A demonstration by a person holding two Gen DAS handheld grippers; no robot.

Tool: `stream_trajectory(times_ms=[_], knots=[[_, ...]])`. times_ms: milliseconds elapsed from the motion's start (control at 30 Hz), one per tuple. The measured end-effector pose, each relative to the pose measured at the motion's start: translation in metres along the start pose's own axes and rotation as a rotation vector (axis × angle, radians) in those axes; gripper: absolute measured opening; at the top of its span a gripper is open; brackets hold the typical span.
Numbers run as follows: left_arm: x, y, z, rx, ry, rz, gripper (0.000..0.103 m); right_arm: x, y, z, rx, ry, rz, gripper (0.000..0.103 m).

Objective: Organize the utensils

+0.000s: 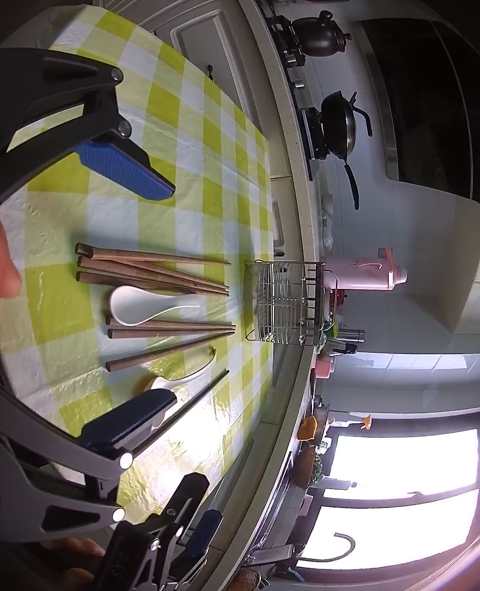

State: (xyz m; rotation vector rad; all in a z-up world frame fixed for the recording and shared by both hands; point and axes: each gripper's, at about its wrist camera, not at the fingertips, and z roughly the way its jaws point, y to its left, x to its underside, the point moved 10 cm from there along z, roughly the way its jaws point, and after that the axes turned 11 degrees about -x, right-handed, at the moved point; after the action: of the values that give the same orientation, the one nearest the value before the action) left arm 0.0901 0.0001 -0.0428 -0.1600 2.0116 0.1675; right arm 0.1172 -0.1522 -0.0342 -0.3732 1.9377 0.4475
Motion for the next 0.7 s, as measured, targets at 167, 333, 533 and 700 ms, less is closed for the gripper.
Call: stream_trajectory(times_ms=[167, 333, 533, 700], knots=[[0.0000, -0.0002, 0.0000, -0.001, 0.000, 0.001, 0.099, -0.0001, -0.0001, -0.0002, 0.000, 0.000, 0.001, 0.084], [-0.0001, 0.0000, -0.0001, 0.000, -0.001, 0.001, 0.099, -0.0006, 0.0008, -0.0007, 0.000, -0.002, 0.000, 0.084], [-0.0001, 0.0000, 0.0000, -0.001, -0.001, 0.000, 0.099, -0.0015, -0.0005, -0.0019, 0.001, -0.004, 0.000, 0.084], [-0.0001, -0.0001, 0.0000, -0.001, -0.001, 0.000, 0.099, -0.0015, -0.0005, -0.0021, 0.000, -0.003, 0.000, 0.084]])
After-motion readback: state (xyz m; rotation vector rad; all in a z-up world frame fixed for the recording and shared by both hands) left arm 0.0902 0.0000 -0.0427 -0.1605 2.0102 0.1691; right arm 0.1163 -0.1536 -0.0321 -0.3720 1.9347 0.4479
